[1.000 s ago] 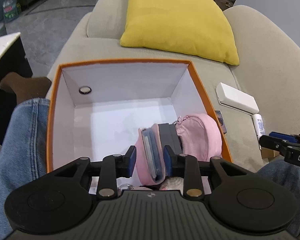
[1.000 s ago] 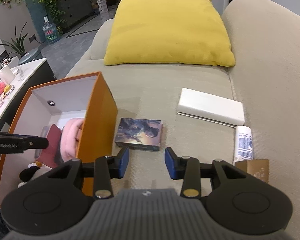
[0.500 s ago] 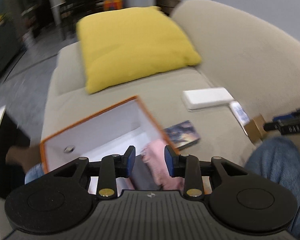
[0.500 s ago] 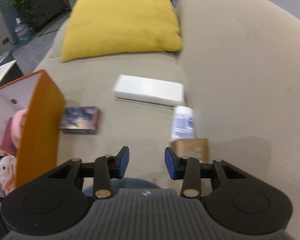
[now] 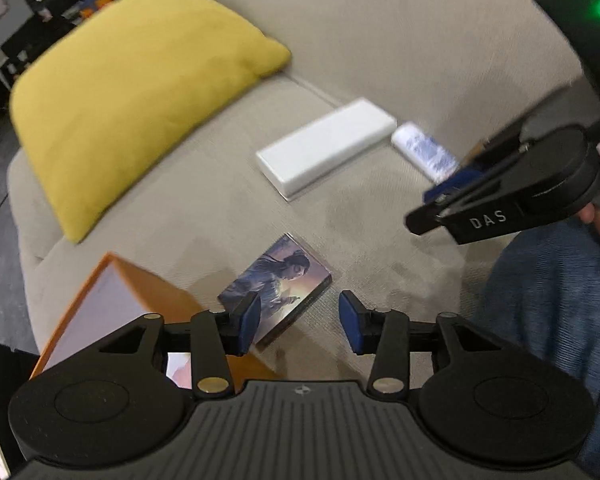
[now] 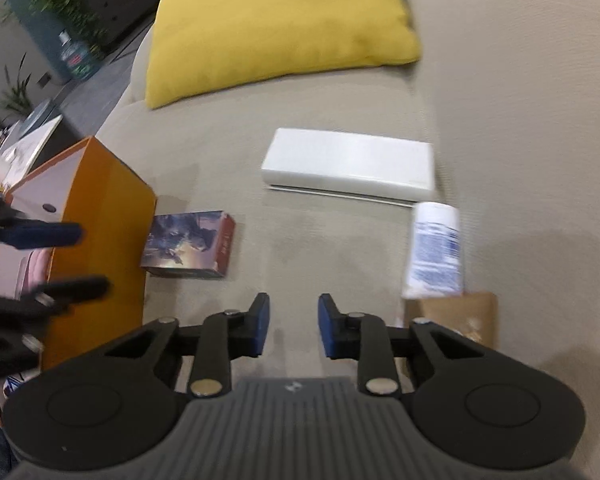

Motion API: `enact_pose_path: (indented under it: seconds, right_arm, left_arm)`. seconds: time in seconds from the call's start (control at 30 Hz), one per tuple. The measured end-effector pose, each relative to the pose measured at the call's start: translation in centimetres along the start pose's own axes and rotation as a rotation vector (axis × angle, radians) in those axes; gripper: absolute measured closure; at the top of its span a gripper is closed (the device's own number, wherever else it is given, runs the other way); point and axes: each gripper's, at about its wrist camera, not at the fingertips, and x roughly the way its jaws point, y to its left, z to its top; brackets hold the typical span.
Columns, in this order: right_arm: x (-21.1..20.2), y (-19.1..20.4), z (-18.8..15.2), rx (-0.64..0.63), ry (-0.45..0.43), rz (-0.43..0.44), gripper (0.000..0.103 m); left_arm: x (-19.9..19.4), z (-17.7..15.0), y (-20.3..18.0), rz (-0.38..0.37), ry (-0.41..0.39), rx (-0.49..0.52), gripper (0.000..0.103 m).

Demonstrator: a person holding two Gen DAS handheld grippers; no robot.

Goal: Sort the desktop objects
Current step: 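Move the left gripper toward the picture card box on the sofa, then grasp the picture card box with the left gripper and lift it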

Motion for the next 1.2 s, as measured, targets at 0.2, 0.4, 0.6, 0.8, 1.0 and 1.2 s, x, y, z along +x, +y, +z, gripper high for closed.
enact_pose_path:
  seconds: [0.2, 0.4, 0.6, 0.8, 1.0, 1.2]
  right_arm:
    - [2.1, -1.1, 1.2, 0.005, 0.025, 0.043, 0.077]
    - [2.5, -2.9, 1.0, 0.034, 0.017, 0.036, 0.073]
    - [2.2, -3.5, 0.7, 0.054, -0.009, 0.063, 0.069]
    - [2.3, -3.5, 0.7, 0.060, -0.008, 0.066, 0.068]
    - [1.4, -3.6, 0.7, 0.059, -0.035, 0.023, 0.068]
    - [-0.5, -3.0, 0.1, 0.044, -0.066, 0.016, 0.069]
  left_arm:
    - [4.9, 1.4, -0.9, 0.006, 0.120, 0.120, 0.047]
    - [8.0, 2.0, -2.0, 0.001, 0.183, 0.202, 0.046]
    - [9.7, 2.1, -3.0, 0.053, 0.205, 0.263, 0.033]
    - [10.5, 2.0, -3.4, 0.095, 0.199, 0.325, 0.032]
    - [9.7, 1.8, -3.2, 0.088, 0.192, 0.337, 0.048]
    - [7.5, 1.5, -2.7, 0.149, 0.147, 0.319, 0.070]
